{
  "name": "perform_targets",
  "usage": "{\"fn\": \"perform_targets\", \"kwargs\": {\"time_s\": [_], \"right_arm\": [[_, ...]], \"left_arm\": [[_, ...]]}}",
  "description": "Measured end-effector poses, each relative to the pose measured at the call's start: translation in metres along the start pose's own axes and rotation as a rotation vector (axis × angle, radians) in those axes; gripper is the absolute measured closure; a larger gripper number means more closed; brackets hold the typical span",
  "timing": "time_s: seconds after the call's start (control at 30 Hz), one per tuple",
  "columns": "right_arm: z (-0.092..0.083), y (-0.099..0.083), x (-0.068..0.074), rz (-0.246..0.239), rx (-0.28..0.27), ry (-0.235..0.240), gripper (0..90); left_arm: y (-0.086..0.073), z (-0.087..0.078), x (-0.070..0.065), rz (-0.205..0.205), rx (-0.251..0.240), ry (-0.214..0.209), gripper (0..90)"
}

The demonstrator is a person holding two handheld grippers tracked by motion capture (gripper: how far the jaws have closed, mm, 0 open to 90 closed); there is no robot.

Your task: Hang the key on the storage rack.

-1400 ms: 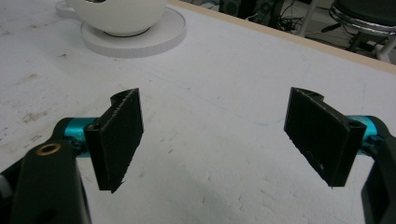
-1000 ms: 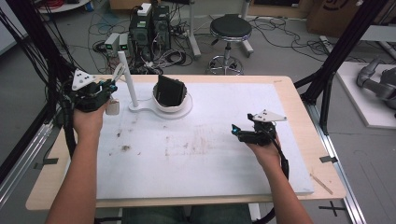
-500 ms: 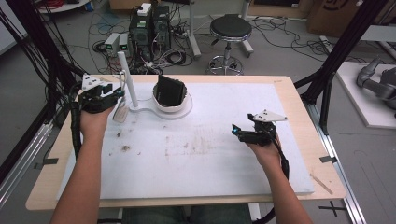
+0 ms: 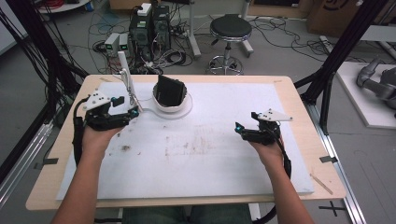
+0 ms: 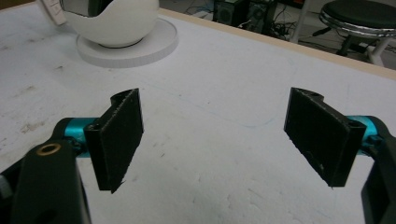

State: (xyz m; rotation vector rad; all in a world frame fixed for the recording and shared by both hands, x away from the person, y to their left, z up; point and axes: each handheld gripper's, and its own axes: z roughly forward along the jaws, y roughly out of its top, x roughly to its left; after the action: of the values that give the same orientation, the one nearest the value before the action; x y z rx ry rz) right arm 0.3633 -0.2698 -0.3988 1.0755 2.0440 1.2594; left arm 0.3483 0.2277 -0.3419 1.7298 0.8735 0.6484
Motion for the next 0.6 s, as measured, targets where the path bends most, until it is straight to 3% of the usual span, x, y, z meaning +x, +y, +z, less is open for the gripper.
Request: {"fn": "perform_targets", "kwargs": {"time_s": [0.17, 0.37, 0.47, 0.6], "right_arm": [[-0.005, -0.002, -0.007, 0.017, -0.008, -0.017, 20.0], [-0.006, -0.004, -0.010, 0.022, -0.007, -0.023, 20.0], [-0.005, -0.006, -0.012, 0.023, 0.002, -0.023, 20.0], [-0.005, -0.008, -0.013, 0.028, 0.002, -0.018, 20.0]], "left_arm": [[-0.012, -0.002, -0.017, 0.023, -0.022, -0.094, 26.2], [-0.027, -0.003, -0.021, 0.042, -0.035, -0.129, 26.1], [-0.037, -0.002, -0.018, 0.024, -0.045, -0.154, 25.7], [-0.046, 0.000, -0.013, 0.021, -0.024, -0.173, 21.3]]}}
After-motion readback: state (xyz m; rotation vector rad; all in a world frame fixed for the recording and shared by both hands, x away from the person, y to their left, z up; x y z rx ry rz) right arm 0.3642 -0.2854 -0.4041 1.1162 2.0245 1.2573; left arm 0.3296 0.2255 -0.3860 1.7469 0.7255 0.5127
